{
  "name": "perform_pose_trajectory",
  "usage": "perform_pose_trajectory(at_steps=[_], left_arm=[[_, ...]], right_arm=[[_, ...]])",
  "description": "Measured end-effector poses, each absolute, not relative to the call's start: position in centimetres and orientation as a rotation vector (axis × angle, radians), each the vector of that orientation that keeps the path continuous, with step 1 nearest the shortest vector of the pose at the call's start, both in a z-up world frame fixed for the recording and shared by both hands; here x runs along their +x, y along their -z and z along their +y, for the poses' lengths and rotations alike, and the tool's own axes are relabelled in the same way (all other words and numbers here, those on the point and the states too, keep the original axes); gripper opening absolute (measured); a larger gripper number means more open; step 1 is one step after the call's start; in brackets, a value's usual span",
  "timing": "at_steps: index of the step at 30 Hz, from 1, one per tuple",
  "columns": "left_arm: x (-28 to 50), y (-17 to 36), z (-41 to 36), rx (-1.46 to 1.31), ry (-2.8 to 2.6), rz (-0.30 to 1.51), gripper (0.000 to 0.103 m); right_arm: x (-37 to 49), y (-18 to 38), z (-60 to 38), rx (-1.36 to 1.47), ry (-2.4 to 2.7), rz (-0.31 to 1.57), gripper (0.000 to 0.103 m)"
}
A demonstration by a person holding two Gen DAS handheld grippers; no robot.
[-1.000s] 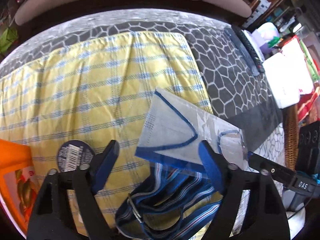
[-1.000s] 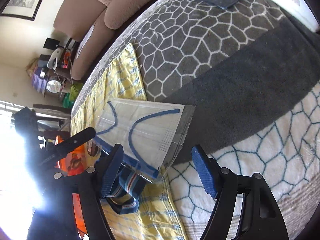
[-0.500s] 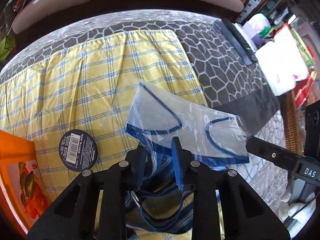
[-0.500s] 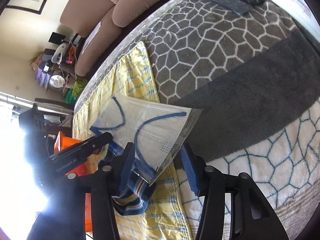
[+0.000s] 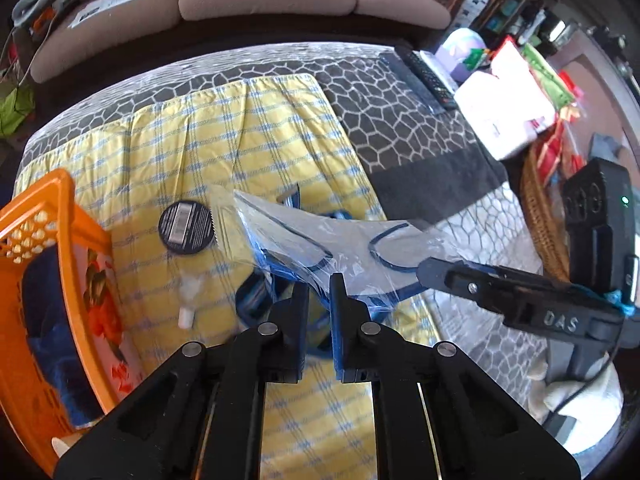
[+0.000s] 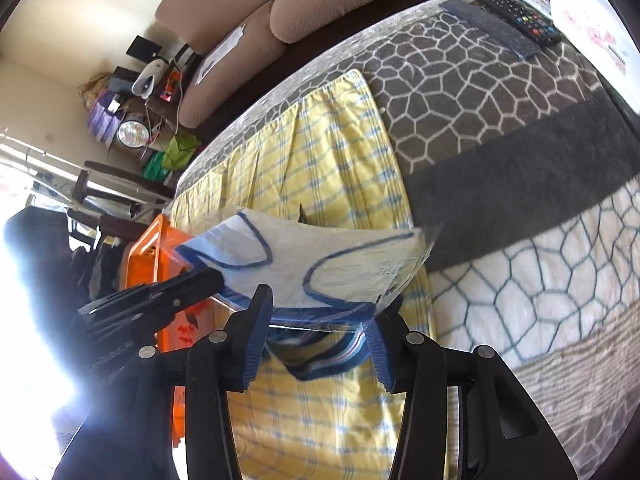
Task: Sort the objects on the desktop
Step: 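Carry the clear bag over the orange basket with both grippers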
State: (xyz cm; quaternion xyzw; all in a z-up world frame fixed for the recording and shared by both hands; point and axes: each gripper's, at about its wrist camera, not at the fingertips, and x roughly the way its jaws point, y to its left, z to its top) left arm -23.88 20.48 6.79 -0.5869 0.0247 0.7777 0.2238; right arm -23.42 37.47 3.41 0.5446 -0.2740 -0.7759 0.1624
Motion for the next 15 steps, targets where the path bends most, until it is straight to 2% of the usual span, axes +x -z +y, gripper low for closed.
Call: perform_pose_trajectory(at_steps=[7,15], left_arm=[[-18.3,-8.3,19.1,-1.590,-2.126,0.139,0.009],[-14.4,-11.3,16.2,-1.534,-2.135,0.090,0.009]], right_arm=[[-19.7,-2.1,35.4,1.583,2.180,-0.809,0.047],[-17.1,-6.8,32.2,1.511,2.228,-0.714,0.047]])
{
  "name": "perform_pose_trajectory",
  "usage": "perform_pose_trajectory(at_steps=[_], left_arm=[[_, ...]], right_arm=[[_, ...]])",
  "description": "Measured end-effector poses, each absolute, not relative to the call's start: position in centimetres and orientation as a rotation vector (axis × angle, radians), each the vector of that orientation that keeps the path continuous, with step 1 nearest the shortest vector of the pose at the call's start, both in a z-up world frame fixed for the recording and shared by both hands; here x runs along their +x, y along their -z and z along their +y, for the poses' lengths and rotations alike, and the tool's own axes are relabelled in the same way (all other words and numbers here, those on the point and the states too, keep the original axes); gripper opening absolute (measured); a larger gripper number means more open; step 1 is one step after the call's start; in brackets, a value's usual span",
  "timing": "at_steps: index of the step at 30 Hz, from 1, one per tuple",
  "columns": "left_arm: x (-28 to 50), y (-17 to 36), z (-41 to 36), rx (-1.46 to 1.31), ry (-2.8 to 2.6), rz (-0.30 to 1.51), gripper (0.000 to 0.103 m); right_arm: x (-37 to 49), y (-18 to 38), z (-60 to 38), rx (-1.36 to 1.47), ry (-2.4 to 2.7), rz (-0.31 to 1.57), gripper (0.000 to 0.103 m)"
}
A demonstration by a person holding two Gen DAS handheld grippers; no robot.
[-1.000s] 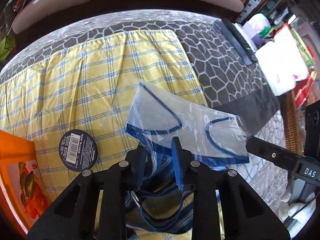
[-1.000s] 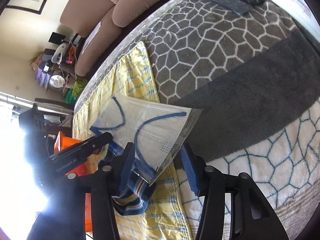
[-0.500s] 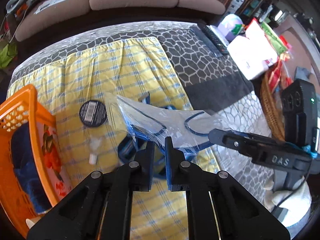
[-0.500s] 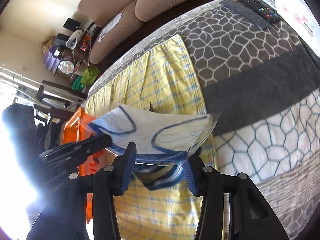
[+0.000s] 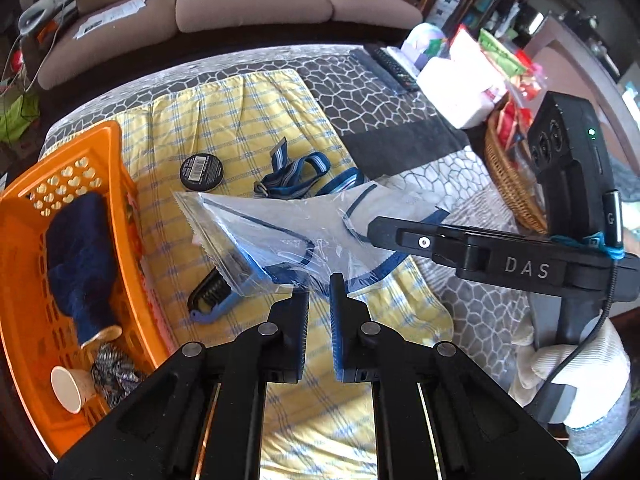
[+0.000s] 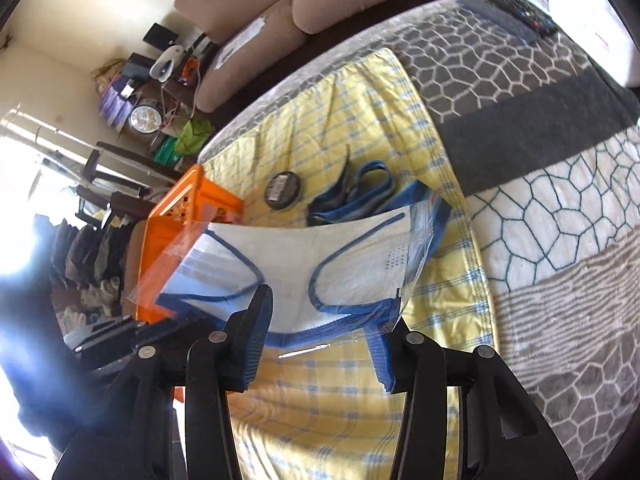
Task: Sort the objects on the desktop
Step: 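Carry the clear bag over the orange basket with both grippers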
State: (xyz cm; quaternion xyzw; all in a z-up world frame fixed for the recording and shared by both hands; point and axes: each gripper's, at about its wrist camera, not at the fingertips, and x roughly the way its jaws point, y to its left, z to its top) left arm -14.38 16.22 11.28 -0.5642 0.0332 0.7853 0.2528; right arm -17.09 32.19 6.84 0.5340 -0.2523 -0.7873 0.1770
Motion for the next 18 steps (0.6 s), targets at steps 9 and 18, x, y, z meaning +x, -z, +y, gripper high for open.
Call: perform_pose_trajectory(at_steps=[9,18], left_arm=[[-11.1,-15.1,12.0,-1.466,-2.172,0.054,0.009],[-9.3,-17.3,3.2,-1.418,-2.245,-0.020,0.009]], right_arm=[[-14.7,-9.5,28.4,1.481,2.236,-0.669,0.047],[-13.8,-13.6,21.3,1.400,2.223,-0.567,0.047]])
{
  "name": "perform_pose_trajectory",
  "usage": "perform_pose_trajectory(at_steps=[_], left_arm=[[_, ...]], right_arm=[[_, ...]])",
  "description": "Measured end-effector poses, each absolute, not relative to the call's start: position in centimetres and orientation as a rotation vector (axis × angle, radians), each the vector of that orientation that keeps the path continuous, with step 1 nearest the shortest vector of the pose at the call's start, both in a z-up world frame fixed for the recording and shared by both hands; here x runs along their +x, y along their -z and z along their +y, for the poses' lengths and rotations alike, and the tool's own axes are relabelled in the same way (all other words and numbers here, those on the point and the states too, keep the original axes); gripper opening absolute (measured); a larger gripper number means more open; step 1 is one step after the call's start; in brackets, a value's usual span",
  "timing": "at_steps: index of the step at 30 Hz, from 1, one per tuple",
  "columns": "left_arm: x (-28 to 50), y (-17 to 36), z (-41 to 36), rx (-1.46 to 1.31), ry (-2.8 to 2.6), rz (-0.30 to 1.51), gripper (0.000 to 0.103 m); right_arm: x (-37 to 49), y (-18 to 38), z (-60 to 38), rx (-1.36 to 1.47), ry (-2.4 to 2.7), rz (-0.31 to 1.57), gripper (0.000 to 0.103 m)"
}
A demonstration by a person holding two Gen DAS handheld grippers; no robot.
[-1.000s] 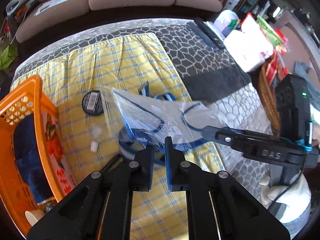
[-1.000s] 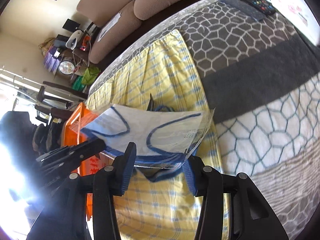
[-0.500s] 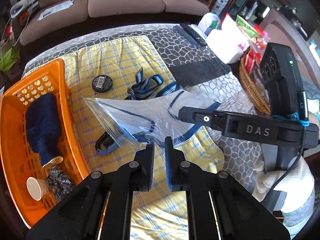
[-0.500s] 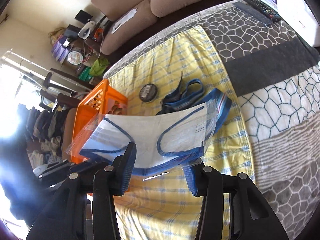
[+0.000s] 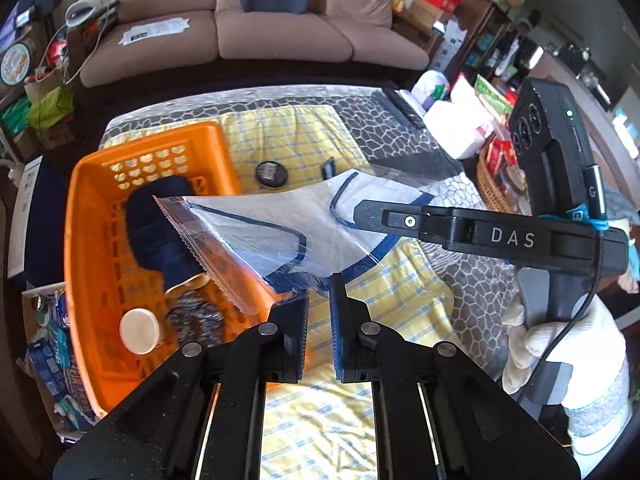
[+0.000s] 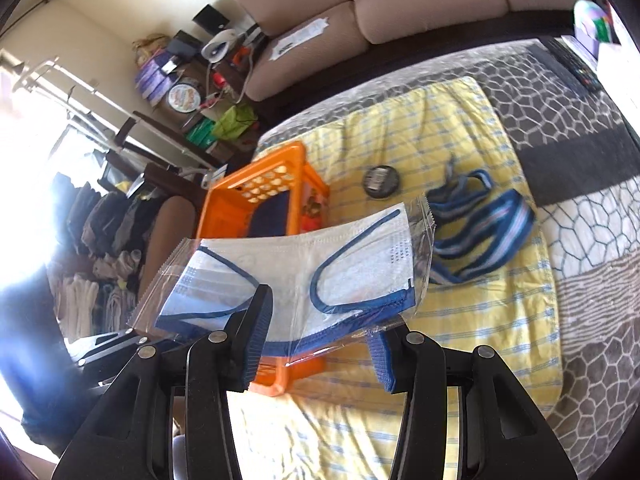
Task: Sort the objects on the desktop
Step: 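Carry the clear bag over the orange basket with both grippers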
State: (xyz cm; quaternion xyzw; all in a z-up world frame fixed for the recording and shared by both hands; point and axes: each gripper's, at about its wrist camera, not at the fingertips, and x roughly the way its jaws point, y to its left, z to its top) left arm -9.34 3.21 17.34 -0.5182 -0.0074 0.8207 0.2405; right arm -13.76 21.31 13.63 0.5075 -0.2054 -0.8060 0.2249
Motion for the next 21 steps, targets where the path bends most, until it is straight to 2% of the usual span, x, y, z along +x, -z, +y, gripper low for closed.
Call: perform_pose_trajectory(at_steps=[10,21], left_arm=[[-10.0,-15.8,-6.5,-1.448,-2.322,-0.127,0.009],[-15.7,-11.7,-9.5,-1.475,-2.340,-0.165,0.009]], right_arm=[[-14.9,-11.7,9.9,1.405,2.114,-0.507,0.047],[-20.6,-9.8,3.8,1.429,2.118,-0.452,0.047]])
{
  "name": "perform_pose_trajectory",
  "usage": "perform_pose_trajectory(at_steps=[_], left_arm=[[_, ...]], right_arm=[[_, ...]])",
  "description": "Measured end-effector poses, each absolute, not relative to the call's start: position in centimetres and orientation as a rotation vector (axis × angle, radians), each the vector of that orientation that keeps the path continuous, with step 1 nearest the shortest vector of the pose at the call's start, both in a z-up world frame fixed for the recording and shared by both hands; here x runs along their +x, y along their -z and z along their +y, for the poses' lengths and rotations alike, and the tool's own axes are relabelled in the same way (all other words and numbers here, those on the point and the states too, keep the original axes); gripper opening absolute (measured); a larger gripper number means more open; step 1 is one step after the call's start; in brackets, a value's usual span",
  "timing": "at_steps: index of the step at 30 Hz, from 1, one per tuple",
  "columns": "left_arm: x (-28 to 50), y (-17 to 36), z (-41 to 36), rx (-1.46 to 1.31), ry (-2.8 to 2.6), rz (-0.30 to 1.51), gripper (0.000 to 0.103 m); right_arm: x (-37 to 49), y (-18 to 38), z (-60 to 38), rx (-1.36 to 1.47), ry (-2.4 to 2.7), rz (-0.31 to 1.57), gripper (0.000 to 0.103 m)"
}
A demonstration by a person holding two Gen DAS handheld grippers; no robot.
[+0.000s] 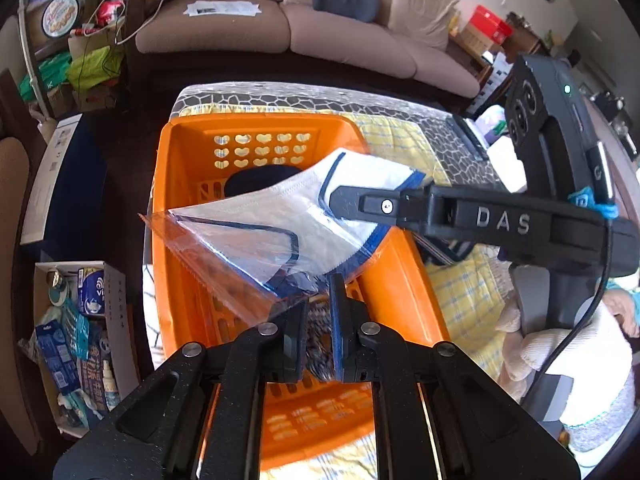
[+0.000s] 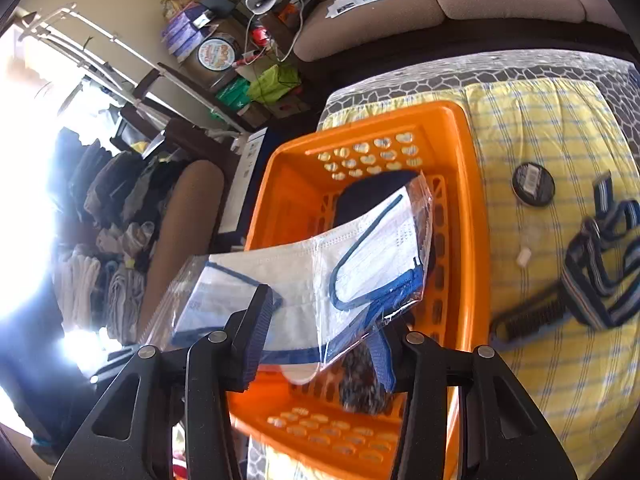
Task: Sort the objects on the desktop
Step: 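Lower the bag into the basket and open both grippers, then move both grippers toward the blue striped strap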
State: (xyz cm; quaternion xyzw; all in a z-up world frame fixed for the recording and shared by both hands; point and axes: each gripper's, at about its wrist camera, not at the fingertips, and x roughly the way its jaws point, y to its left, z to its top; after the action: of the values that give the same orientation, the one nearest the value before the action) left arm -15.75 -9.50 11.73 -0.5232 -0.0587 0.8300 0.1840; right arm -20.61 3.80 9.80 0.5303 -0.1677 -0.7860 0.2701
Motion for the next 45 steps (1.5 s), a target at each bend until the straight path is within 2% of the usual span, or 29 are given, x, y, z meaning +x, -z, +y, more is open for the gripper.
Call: perform_pose_trajectory(at_steps=[9,13,18,21,23,29,30,33,38,42,45], left_arm=[[-20.1,-7.3,-9.2,-1.545,-2.347,-0.114,0.009],[-20.0,-5.9,-9.1,-1.576,-2.365,-0.038,0.009],[-19.0,-5.0,-9.6,-1.616,-2.361,-0.053,0.009],[-18.2,-5.1,-9.8,-1.635,-2.363,-0.057,0.009],[-17.7,-5.7,-10.0,-1.633,-2.367,-0.076,0.009],[-16.1,-9.0,-10.1,-1.584,-2.397,-0.125,0.009],[-15.9,-9.7,-10.1,-1.575,-2.407,-0.133,0.012],[-15.5,-11.5,-10.5,-1.555,-2.436,-0.185,0.037],[-14.9,-13.5,-10.7,-1.535,-2.455,-0.238,0.047],[-14.3,-14.4,-9.2,-1.521,-2.449,-0.222,0.061],[-14.0,-14.7,-7.4,-1.511,-2.433,-0.205,0.064]], right_arm=[[-26.3,-7.1,2.6,1.482,2.140,-0.410,0.047],[-27.0,-5.9,2.4,1.512,2.136,-0.366,0.047],[-27.1,-6.3,3.4,1.523,2.170,-0.330,0.048],[-26.5,-7.4,4.5,1.519,2.200,-0.300,0.050],[-26.1,-8.0,4.9,1.527,2.188,-0.294,0.058],[-23.8,-10.2,5.5,1.505,2.195,-0.244,0.058],[-23.5,-10.5,5.6,1.501,2.199,-0.246,0.058],[-22.4,-11.3,6.7,1.493,2.222,-0.253,0.066],[-20.8,-12.1,8.8,1.494,2.240,-0.256,0.075],[-19.9,-12.5,11.1,1.496,2.260,-0.257,0.078],[-19.4,-12.5,13.6,1.506,2.280,-0.268,0.081]])
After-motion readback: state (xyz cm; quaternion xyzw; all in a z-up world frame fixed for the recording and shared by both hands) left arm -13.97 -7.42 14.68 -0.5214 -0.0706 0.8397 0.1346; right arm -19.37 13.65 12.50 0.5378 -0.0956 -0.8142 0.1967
